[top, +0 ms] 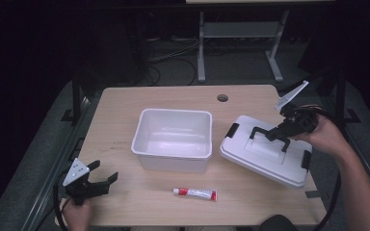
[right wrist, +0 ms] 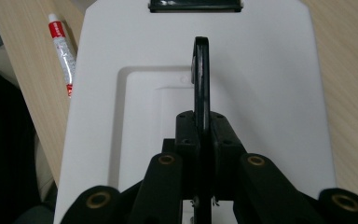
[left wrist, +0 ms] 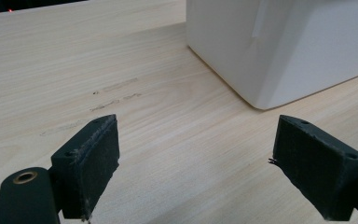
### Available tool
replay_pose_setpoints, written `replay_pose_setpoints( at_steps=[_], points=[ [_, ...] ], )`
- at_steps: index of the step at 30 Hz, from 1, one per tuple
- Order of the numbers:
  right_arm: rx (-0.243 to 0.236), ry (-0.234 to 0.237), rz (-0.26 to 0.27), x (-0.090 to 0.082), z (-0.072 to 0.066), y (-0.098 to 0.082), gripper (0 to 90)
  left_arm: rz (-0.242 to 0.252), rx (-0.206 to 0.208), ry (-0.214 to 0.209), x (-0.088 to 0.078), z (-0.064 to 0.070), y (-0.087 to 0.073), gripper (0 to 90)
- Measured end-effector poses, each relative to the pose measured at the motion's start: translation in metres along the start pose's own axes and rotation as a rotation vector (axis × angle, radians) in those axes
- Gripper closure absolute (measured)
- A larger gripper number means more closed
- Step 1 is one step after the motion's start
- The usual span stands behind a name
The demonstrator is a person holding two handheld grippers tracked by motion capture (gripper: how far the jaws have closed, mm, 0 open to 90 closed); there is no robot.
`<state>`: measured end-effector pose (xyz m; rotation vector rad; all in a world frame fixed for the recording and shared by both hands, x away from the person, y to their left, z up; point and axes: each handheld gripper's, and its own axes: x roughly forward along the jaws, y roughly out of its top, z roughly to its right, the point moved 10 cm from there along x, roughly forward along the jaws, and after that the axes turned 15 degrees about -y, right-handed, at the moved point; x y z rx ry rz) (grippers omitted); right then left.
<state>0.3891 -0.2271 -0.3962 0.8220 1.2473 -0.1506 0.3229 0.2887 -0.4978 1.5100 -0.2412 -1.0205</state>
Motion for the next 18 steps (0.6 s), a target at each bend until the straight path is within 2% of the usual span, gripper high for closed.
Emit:
replay_pose_setpoints(
  at_steps=[18],
  points=[
    [0.032,0.038,-0.037,0.043,-0.005,-0.021,82.9,0.005,-0.001,0.006,-0.002,-0.001,0.000,13.7]
  ],
)
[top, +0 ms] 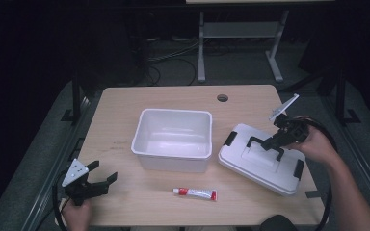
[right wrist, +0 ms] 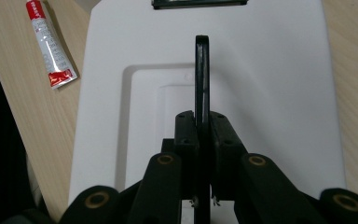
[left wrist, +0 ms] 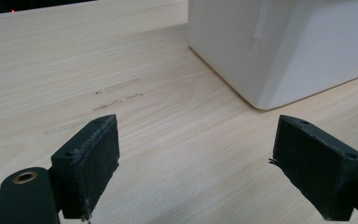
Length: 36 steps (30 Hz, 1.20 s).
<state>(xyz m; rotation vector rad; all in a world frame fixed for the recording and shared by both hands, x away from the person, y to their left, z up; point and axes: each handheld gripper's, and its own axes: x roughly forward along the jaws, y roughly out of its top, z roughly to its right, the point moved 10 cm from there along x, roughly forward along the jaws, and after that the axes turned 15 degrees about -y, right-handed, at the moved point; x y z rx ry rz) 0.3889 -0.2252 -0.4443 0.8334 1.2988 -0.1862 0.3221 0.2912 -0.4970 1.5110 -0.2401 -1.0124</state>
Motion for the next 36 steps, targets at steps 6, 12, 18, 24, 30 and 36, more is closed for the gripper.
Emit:
replay_pose_setpoints(
  at_steps=[6,12,18,24,30,36],
  points=[
    [0.001,0.009,-0.020,0.013,-0.003,-0.002,82.8,0.007,-0.004,0.001,-0.002,-0.001,0.000,13.7],
    [0.000,0.011,-0.039,0.023,-0.004,-0.004,82.8,0.006,-0.003,0.001,-0.001,-0.001,0.000,13.7],
    [0.013,0.011,-0.049,0.032,-0.004,-0.008,82.7,0.006,-0.002,0.000,-0.001,0.000,0.000,13.7],
    [0.017,0.019,-0.051,0.039,-0.005,-0.010,82.6,0.006,-0.001,0.001,-0.001,0.000,0.001,13.7],
    [0.025,0.022,-0.057,0.043,-0.005,-0.012,82.5,0.008,-0.001,0.001,-0.001,0.000,0.001,13.7],
    [0.040,0.027,-0.055,0.044,-0.004,-0.013,81.8,0.007,0.001,0.000,-0.001,0.000,0.001,13.7]
  ],
)
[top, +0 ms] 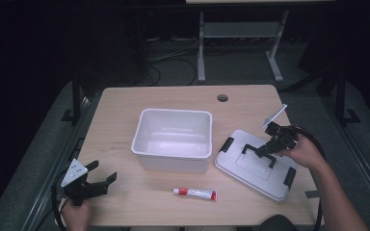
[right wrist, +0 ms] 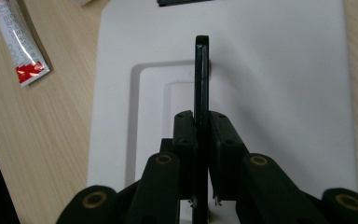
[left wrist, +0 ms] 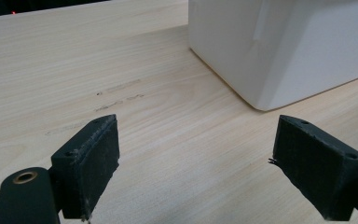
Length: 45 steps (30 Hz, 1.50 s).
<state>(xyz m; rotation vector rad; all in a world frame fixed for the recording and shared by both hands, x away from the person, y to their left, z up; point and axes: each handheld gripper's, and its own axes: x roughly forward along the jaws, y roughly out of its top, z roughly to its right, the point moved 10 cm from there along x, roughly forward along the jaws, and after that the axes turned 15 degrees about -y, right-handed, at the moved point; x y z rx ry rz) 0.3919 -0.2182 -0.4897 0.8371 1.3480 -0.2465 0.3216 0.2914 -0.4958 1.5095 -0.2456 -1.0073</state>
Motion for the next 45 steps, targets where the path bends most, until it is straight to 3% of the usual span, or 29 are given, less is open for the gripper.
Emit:
replay_pose_setpoints(
  at_steps=[8,22,34,45],
  points=[
    [0.024,0.000,0.032,-0.007,0.003,0.001,76.0,-0.006,0.003,-0.002,0.001,0.001,0.000,13.7],
    [0.008,-0.045,0.069,-0.024,0.001,0.009,65.4,-0.002,0.003,-0.005,0.001,0.001,0.000,13.7],
    [-0.033,-0.068,0.090,-0.035,-0.014,0.012,57.1,-0.001,0.003,-0.005,0.001,0.002,0.001,13.7],
    [-0.077,-0.079,0.108,-0.041,-0.029,0.016,55.1,0.000,0.004,-0.005,0.000,0.002,0.001,13.7]
  ],
)
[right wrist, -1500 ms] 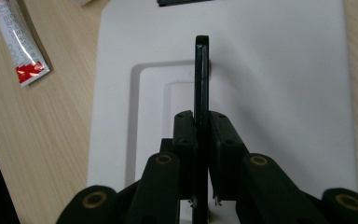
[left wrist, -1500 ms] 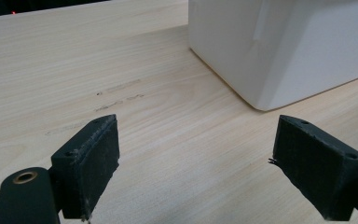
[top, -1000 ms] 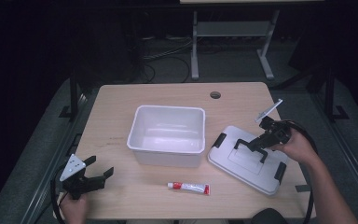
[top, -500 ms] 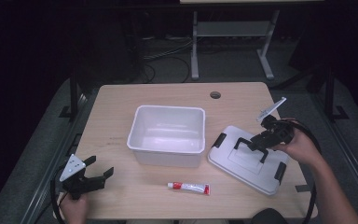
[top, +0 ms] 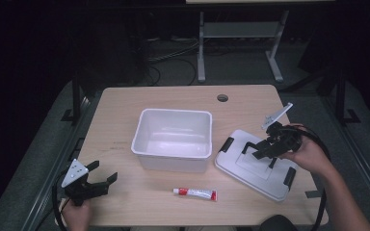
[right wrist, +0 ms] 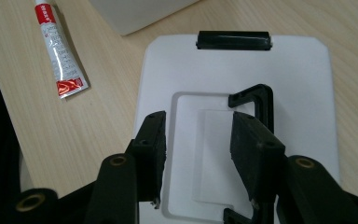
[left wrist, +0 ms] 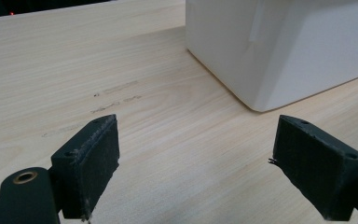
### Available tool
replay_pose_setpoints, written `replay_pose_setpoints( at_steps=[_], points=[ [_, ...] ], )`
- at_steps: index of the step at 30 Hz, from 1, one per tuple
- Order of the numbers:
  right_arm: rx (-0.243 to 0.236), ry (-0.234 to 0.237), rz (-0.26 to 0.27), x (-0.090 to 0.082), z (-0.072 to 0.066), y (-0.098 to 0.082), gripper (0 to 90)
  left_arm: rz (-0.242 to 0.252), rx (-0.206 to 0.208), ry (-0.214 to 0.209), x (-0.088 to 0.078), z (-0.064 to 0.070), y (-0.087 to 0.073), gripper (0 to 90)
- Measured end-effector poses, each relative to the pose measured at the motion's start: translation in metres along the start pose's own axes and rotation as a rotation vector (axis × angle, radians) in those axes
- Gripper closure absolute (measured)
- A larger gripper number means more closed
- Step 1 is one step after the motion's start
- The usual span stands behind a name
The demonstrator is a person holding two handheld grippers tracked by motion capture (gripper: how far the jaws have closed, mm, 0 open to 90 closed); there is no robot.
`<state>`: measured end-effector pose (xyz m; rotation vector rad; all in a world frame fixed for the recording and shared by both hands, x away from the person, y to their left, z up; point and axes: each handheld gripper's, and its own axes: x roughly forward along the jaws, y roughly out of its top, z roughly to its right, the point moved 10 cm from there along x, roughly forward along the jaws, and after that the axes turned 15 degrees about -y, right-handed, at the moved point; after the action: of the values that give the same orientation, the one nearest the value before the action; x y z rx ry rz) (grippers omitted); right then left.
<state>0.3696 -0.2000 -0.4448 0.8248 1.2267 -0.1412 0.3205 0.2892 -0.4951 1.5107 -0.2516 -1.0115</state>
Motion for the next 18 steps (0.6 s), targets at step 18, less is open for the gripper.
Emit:
replay_pose_setpoints(
  at_steps=[18],
  points=[
    [-0.055,0.038,0.017,0.001,-0.026,0.010,53.4,0.001,0.000,-0.002,0.000,0.000,0.000,13.7]
  ],
)
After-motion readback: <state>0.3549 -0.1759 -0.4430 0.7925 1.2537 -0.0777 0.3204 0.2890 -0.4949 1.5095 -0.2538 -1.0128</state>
